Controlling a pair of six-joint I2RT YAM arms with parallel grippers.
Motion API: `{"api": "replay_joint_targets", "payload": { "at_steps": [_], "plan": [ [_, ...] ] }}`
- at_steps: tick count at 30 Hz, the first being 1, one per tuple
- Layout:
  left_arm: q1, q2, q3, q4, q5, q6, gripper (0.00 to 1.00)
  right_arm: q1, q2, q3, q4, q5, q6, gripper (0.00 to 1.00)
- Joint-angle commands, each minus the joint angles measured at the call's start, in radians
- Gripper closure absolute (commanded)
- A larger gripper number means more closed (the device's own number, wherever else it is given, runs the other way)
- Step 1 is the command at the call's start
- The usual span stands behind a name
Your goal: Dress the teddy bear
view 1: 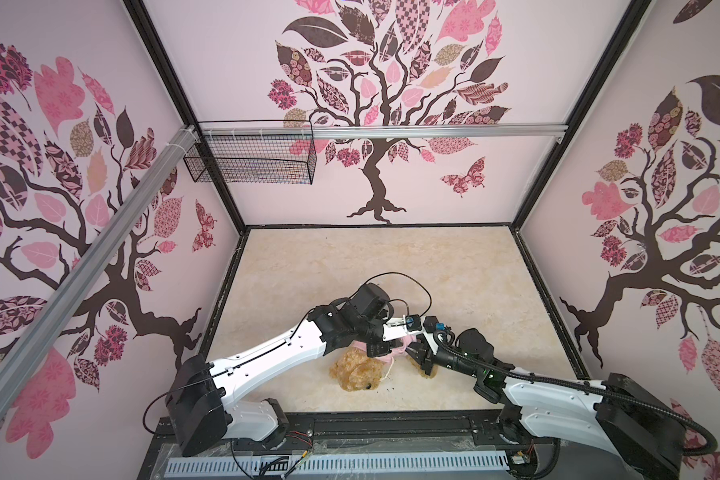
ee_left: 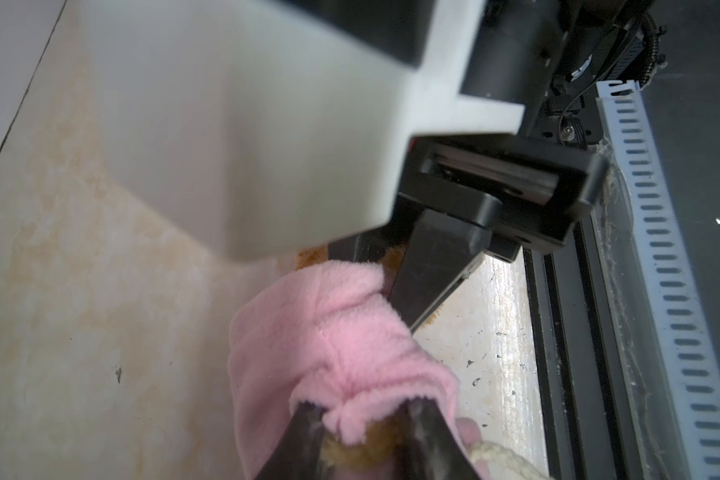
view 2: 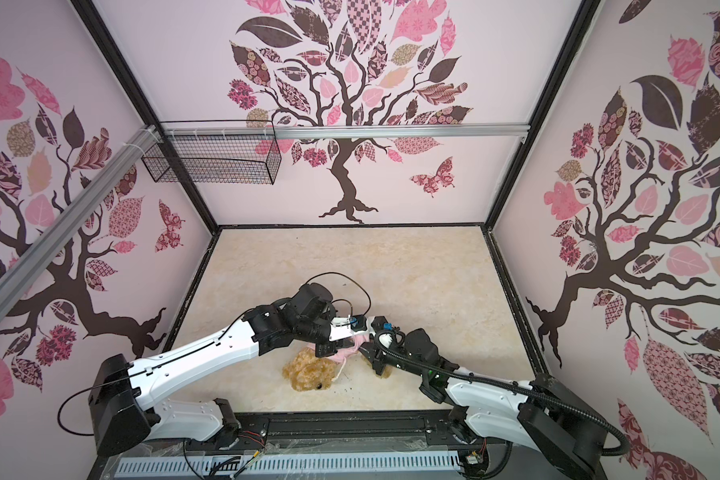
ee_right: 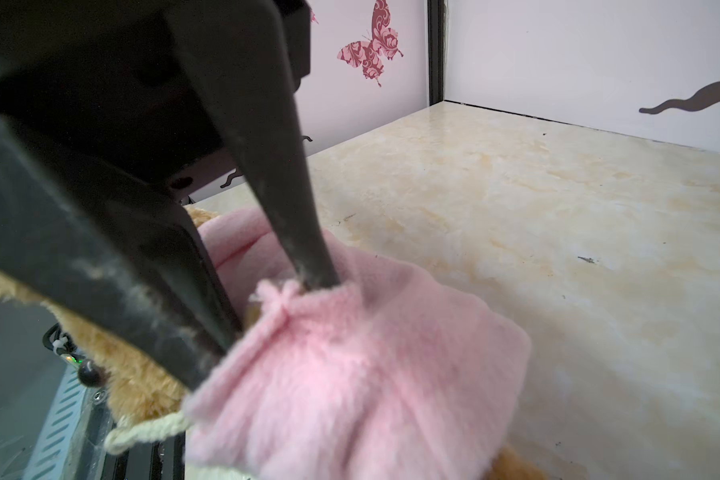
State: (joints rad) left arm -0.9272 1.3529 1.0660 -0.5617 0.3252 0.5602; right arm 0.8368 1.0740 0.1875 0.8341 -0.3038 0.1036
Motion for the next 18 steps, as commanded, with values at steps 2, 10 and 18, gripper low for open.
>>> {"api": "replay_joint_targets", "payload": {
  "at_steps": [2, 10, 18],
  "plan": [
    [0.011, 0.021, -0.013, 0.07, 0.081, -0.013, 0.87, 0.036, -0.033, 0.085, 0.26, -0.036, 0.038, 0.81],
    [0.066, -0.121, -0.084, 0.158, 0.164, -0.041, 1.0, 0.008, -0.127, -0.005, 0.093, 0.128, 0.051, 0.56],
    [0.087, -0.168, -0.101, 0.165, 0.271, -0.033, 1.0, -0.054, -0.193, -0.022, -0.05, 0.111, 0.066, 0.55]
  ]
}}
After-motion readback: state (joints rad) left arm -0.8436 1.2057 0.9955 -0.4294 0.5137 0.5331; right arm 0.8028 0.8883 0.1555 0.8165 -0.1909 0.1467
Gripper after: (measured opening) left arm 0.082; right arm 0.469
